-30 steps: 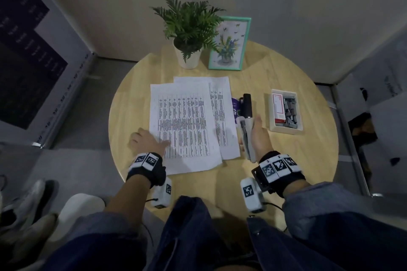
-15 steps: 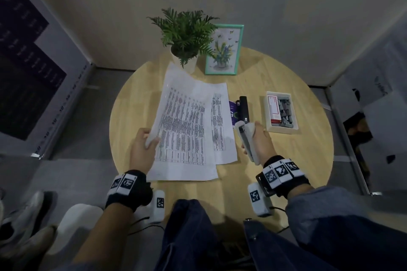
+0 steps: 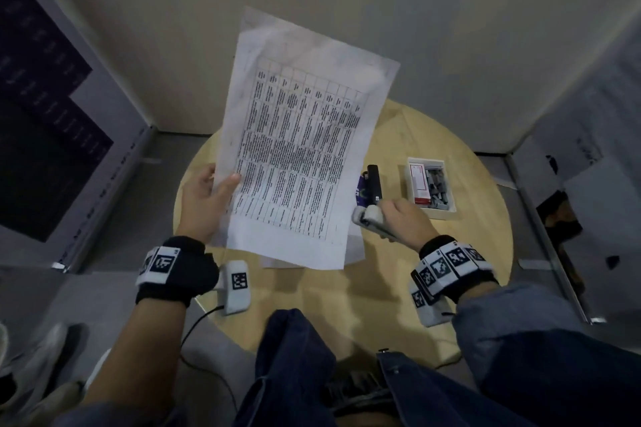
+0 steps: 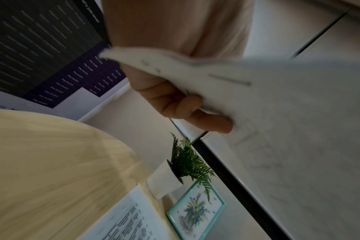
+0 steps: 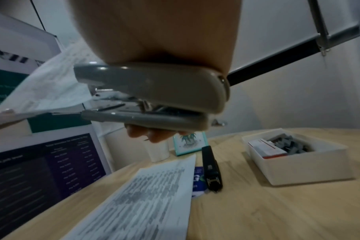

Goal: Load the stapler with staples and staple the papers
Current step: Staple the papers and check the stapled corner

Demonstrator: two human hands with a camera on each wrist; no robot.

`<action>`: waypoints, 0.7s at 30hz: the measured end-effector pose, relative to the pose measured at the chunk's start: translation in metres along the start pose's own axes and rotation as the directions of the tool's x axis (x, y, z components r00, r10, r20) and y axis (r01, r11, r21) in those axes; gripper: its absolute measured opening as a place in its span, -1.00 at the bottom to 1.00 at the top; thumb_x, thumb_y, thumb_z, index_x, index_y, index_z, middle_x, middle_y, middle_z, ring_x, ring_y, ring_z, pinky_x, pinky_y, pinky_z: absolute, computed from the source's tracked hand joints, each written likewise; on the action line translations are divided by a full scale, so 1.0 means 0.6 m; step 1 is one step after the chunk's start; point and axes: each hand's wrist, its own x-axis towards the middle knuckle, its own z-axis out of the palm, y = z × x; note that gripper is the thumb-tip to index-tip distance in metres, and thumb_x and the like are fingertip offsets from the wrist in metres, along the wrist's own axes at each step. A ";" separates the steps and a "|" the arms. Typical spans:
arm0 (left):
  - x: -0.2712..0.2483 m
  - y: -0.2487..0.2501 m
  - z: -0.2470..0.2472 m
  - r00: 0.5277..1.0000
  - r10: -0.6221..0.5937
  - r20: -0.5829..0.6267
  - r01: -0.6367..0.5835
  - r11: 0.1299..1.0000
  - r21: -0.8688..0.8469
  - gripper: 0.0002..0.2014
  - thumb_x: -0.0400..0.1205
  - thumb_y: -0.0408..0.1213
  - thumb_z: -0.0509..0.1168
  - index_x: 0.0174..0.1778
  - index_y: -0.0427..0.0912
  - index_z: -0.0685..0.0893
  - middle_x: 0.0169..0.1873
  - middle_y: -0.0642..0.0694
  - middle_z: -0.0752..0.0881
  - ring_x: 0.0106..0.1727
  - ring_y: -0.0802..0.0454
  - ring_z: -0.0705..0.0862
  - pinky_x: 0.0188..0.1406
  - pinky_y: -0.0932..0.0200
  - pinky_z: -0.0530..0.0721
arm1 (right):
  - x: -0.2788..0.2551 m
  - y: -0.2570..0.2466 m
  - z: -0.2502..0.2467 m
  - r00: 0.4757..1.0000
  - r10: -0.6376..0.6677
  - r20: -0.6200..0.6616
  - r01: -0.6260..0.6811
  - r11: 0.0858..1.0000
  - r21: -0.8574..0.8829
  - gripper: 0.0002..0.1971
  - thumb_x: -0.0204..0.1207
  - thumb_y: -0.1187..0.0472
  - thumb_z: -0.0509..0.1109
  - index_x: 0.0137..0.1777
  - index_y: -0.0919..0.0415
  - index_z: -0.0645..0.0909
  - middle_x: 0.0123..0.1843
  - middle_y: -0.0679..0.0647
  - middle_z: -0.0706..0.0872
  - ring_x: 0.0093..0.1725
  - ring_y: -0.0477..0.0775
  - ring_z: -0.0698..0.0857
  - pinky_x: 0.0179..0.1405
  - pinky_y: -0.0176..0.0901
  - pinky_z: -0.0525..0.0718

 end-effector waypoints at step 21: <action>0.009 0.046 0.050 0.994 -0.004 0.108 -0.002 0.998 0.056 -0.82 0.58 -0.40 0.35 0.00 -0.04 0.67 -0.17 0.11 0.84 -0.09 0.14 0.81 -0.05 0.17 0.77 | -0.004 0.001 -0.015 0.986 -0.164 0.033 0.158 0.978 0.140 -0.56 0.62 0.19 0.06 -0.23 0.58 0.55 -0.28 0.52 0.71 -0.42 0.21 0.64 -0.42 -0.05 0.53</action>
